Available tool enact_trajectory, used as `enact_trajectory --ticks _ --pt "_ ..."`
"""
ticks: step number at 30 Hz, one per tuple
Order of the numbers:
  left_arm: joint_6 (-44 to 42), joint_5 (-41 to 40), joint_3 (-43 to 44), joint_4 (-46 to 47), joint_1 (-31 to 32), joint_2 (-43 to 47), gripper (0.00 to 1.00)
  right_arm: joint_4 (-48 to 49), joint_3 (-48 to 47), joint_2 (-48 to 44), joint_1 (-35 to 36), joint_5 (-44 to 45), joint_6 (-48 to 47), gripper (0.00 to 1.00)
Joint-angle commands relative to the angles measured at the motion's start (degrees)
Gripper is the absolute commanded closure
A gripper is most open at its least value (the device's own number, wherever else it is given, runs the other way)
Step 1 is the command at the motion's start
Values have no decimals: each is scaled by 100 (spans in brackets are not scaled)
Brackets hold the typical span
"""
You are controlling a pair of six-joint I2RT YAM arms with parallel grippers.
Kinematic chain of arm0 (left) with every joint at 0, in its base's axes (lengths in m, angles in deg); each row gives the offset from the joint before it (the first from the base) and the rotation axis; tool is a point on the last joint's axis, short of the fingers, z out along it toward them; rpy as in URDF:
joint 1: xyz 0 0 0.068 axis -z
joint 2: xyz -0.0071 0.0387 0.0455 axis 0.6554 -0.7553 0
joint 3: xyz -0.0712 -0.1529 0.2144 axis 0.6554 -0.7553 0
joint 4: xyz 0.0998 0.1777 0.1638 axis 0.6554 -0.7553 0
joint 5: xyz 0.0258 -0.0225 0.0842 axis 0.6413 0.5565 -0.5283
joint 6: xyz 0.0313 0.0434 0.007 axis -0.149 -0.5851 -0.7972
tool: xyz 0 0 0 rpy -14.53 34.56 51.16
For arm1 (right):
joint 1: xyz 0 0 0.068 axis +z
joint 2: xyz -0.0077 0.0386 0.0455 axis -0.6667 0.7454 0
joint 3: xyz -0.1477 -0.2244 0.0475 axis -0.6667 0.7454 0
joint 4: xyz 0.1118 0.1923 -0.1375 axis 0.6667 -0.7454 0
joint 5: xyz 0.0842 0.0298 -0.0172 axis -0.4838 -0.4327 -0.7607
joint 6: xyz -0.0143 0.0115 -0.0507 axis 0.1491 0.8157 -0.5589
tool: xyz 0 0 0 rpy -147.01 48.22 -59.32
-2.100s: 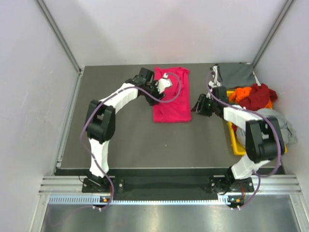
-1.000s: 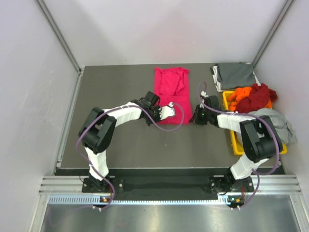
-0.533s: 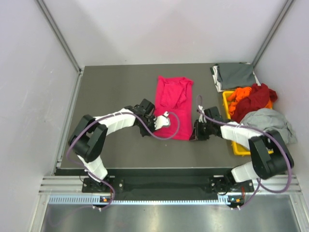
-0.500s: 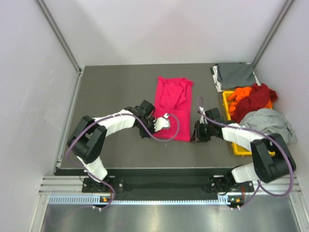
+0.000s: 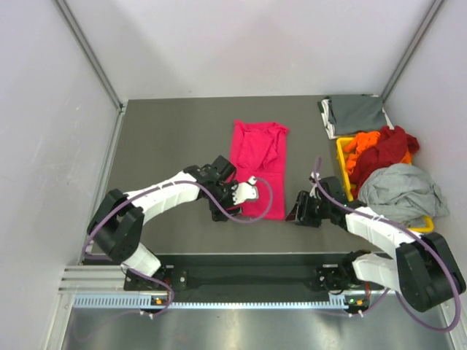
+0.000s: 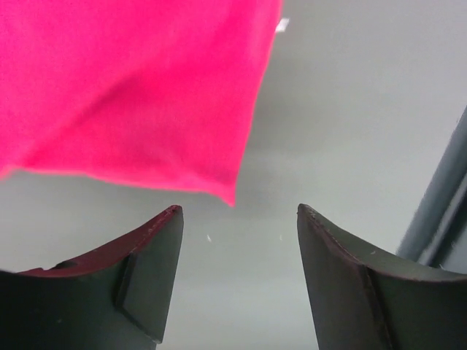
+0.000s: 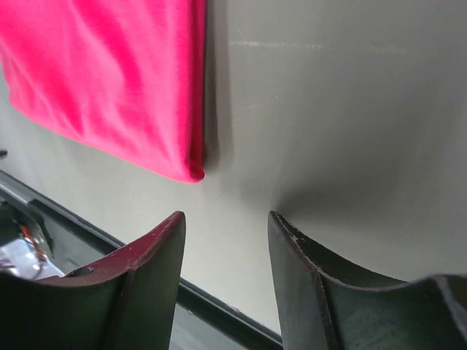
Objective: Fold and stack the t-shirts
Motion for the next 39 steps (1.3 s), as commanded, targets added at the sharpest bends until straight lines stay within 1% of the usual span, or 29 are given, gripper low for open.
enact_trajectory --ticks 1,3,4,5,8,9,12,14,15,16,17,18,19,22,24,25,27,28,29,30,31,32,34,35,37,39 --pt "-222 -644 -318 841 587 545 32 906 89 236 153 -69 566 51" --pt "-354 -830 -705 1255 633 608 36 1267 116 526 258 -139 698 51" --pt "-398 -1005 -811 1639 633 608 37 1346 142 623 285 -148 733 51" --pt "-442 -1103 -986 1739 633 600 38 1599 168 737 320 -166 786 52" --pt "-618 -1226 -1258 2073 633 573 38 1970 344 826 347 -262 997 56" --pt "-653 -1270 -1321 2187 624 547 38 1980 362 861 355 -245 1006 60" --pt "-733 -1560 -1497 2592 624 389 38 2111 388 1010 355 -245 1032 62" --pt "-698 -1605 -1506 2689 624 231 39 2190 353 1124 355 -280 1050 68" --pt "-689 -1579 -1515 2724 624 195 42 2200 318 1142 355 -297 1033 77" --pt "-593 -1535 -1532 2759 624 169 61 2208 309 1143 355 -341 1033 81" --pt "-566 -1482 -1541 2786 624 151 73 2174 309 1134 355 -342 1015 85" --pt "-540 -1404 -1541 2768 624 116 88 2121 274 1099 347 -342 971 90" --pt "-461 -1377 -1524 2733 624 81 100 2051 248 1073 347 -342 936 92" --pt "-321 -1245 -1401 2190 624 212 100 1752 151 897 355 -403 822 100" --pt "-241 -1131 -1348 1838 616 449 100 1419 116 695 373 -464 699 100" --pt "-206 -1017 -1330 1367 624 763 100 1217 90 607 390 -491 646 100" --pt "-258 -850 -1330 846 633 1134 100 620 72 239 486 -491 506 100" --pt "-345 -727 -1356 400 642 1536 100 400 72 81 522 -491 470 100" --pt "-390 -691 -1383 152 642 1766 100 -55 72 -278 557 -500 444 100" --pt "-416 -656 -1383 -60 659 1986 100 -294 72 -455 636 -491 418 100" --pt "-425 -612 -1322 -262 659 2397 100 -523 72 -648 680 -482 417 100" --pt "-417 -490 -1252 -708 651 2584 100 -943 63 -1025 715 -491 426 100" --pt "-277 -331 -1007 -1018 651 2961 100 -1436 11 -1334 794 -508 461 100" --pt "-189 -296 -944 -1072 659 3033 100 -1535 -24 -1580 803 -517 461 100" --pt "-48 -382 -865 -942 651 2999 100 -1623 -226 -1696 804 -448 452 100" --pt "-4 -628 -830 -592 590 2850 100 -1632 -628 -1522 769 -360 269 100"
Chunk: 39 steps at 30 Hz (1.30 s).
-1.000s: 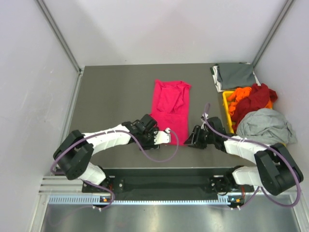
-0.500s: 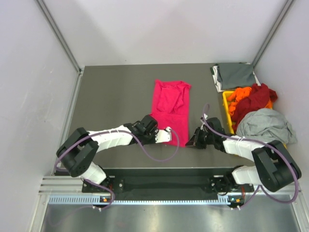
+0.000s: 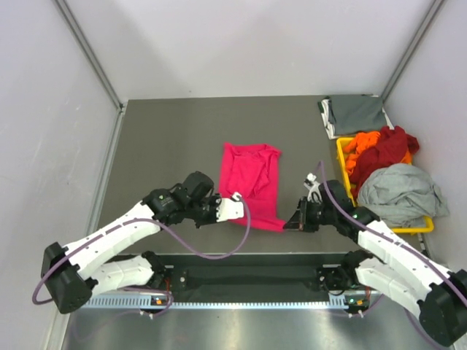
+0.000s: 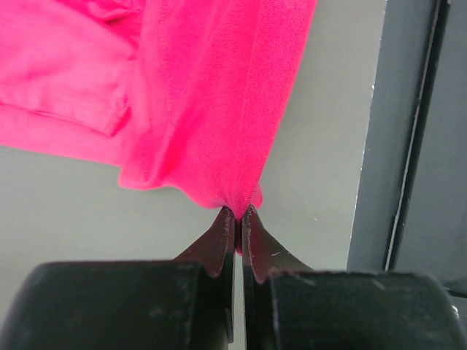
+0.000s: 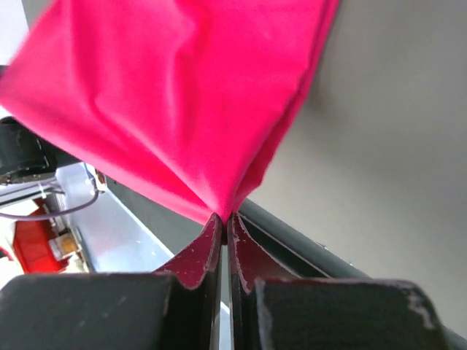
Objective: Fold and stack the t-shirts
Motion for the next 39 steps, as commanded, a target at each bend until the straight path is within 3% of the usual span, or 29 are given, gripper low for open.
enact_trajectory --ticks 1,7,10,15,22,29,33,35,36,37,39 --pt "252 -319 267 -220 -286 -404 100 -701 -700 221 -31 364 -385 100" --pt "410 59 1619 105 -1718 -1853 100 -420 -2115 2065 -593 181 -1395 100" --pt "323 102 2217 351 -2036 -2460 100 -289 -2956 2945 -1015 197 -1704 100" --pt "244 -46 3281 458 -2292 -3830 100 -218 -4293 4211 -1499 189 -1871 100" --pt "376 -100 5135 168 -2749 -5371 100 -209 -5464 5573 -1763 -101 -1863 100" --pt "393 50 5717 167 -2767 -6101 100 -121 -6072 6303 -1851 65 -1748 100" --pt "481 173 5806 448 -2767 -6251 94 -25 -6151 6453 -1877 285 -1635 100" --pt "612 208 5806 649 -2767 -6286 83 168 -6142 6532 -1912 364 -1564 100" --pt "674 191 5840 712 -2767 -6321 75 221 -6168 6559 -1939 417 -1494 96" --pt "831 138 5937 756 -2767 -6339 64 335 -6204 6603 -1965 531 -1467 75" --pt "1095 -72 6191 774 -2828 -6365 55 380 -6344 6717 -2035 680 -1476 63"
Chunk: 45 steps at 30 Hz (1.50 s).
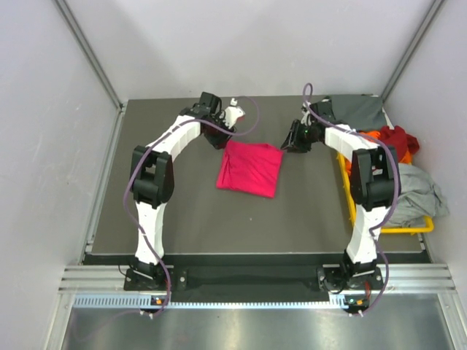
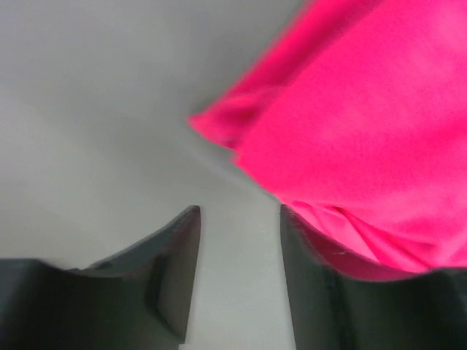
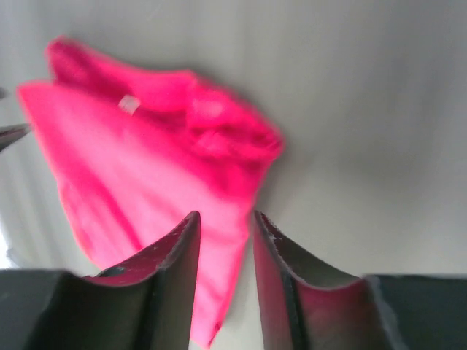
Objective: Fold and stack the t-shirts
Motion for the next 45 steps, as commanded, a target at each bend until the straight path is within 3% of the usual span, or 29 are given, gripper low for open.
enact_trajectory --ticks 1,5,7,8,9,13,16,20,26,32,37,39,43,45 --pt "536 -224 568 394 -201 30 45 360 -426 141 -267 560 26 63" --pt "1143 353 167 279 -622 817 43 930 353 -631 -171 667 -167 61" --pt "1162 924 -1321 384 -711 1432 43 1273 680 -887 -84 562 -377 52" --pt "1161 927 -1329 385 -711 1436 43 1283 699 -888 -57 466 -422 52" --pt "1153 1284 -2034 498 -659 1776 43 1205 699 -836 -22 343 -466 50" --pt "1293 1604 -3033 465 -544 2148 43 1124 550 -782 171 517 -712 50" --pt "1574 1648 -3578 795 -544 2367 41 1309 208 -870 628 369 -1309 44" --pt "2136 1587 -4185 1614 -518 2649 39 932 -1151 -37 1217 26 -1784 43" --pt "2945 1560 -4730 2650 -474 2675 40 712 -2523 1247 1631 -238 -1610 43" --pt "3183 1648 -5012 3118 -386 2764 42 720 -3158 1951 1754 -475 -1434 43" --pt "3271 1630 -4872 3162 -377 2395 54 1010 -3308 2258 1780 -511 -1206 43" --pt "3262 1622 -4845 3171 -377 2289 68 1107 -3405 2442 1772 -528 -1144 43" --pt "3253 1656 -4898 3127 -377 2280 82 1203 -3572 2707 1780 -651 -916 44" --pt "3227 1718 -4915 3109 -377 2280 86 1248 -3616 2768 1780 -747 -854 52"
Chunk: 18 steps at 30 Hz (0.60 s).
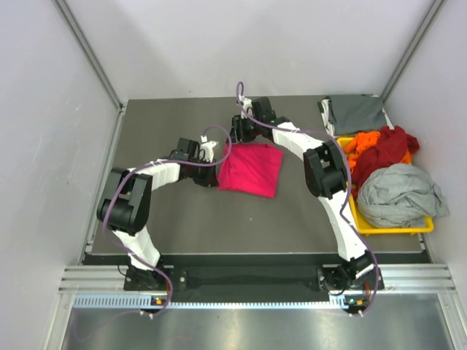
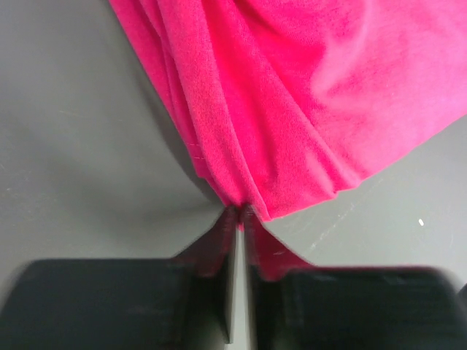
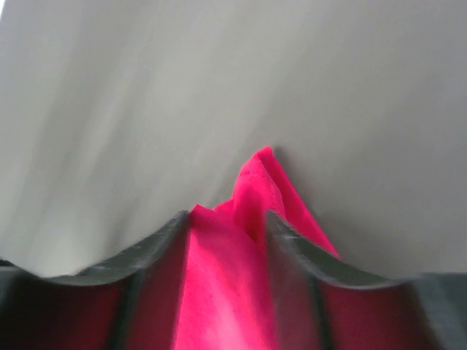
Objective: Fold and stack the t-shirts
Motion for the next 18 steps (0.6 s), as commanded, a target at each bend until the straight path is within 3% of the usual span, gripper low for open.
enact_trajectory --ticks 1,2,5,7,12,18 --pt "-1 217 42 222 16 16 93 456 -281 159 60 -267 268 57" --pt "-10 208 33 222 16 -2 97 570 -255 159 60 -276 286 70" --pt "-63 199 59 144 16 -37 100 772 -246 150 51 -311 417 90" --pt "-142 191 77 29 16 15 100 913 -237 115 51 -302 575 98" --pt "-467 -82 -213 -77 7 288 100 1414 -272 -34 43 -22 892 100" --pt "-669 -170 -319 -112 -10 499 100 1371 -289 62 7 49 849 97"
